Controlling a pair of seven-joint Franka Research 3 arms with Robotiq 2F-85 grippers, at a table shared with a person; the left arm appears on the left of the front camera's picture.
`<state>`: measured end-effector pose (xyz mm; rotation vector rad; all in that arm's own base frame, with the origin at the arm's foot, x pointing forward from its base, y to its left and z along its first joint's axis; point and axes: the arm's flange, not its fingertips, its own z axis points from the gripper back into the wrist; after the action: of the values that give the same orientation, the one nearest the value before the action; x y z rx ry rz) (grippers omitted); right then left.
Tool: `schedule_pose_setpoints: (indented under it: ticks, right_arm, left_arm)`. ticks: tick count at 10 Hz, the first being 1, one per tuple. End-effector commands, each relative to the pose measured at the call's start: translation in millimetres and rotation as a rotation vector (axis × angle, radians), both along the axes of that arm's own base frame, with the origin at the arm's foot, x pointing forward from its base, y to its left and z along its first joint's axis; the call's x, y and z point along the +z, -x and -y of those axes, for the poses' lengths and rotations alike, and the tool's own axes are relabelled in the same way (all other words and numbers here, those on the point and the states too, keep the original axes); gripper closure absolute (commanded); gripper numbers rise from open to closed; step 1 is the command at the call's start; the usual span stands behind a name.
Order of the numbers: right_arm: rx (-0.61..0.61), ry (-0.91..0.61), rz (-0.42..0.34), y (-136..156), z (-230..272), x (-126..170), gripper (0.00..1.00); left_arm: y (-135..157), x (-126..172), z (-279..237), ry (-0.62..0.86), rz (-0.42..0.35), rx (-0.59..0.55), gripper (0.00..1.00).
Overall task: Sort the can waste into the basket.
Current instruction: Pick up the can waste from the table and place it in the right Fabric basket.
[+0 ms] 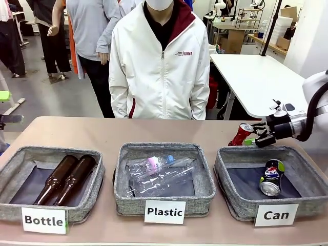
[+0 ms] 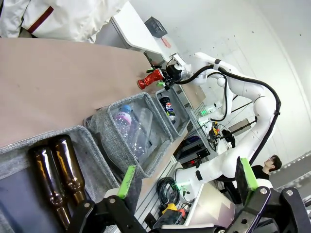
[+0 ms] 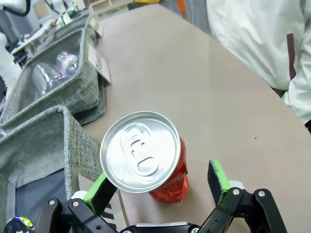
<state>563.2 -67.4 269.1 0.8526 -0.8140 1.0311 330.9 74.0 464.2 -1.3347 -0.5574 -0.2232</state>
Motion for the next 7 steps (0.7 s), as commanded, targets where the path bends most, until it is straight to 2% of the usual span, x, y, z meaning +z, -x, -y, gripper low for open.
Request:
schedule_pose_setpoints:
  ticks: [1, 7]
  right_arm:
    - [-0.033, -0.036, 0.037, -6.5, -8.7, -8.4, 0.00]
    - [-0.071, -0.125, 0.019, -6.7, -15.7, -9.4, 0.00]
  left_arm:
    - [2.1, 0.9, -0.5, -0.006, 0.008, -0.003, 0.00]
    - [2.1, 0.9, -0.5, -0.006, 0.008, -0.003, 0.00]
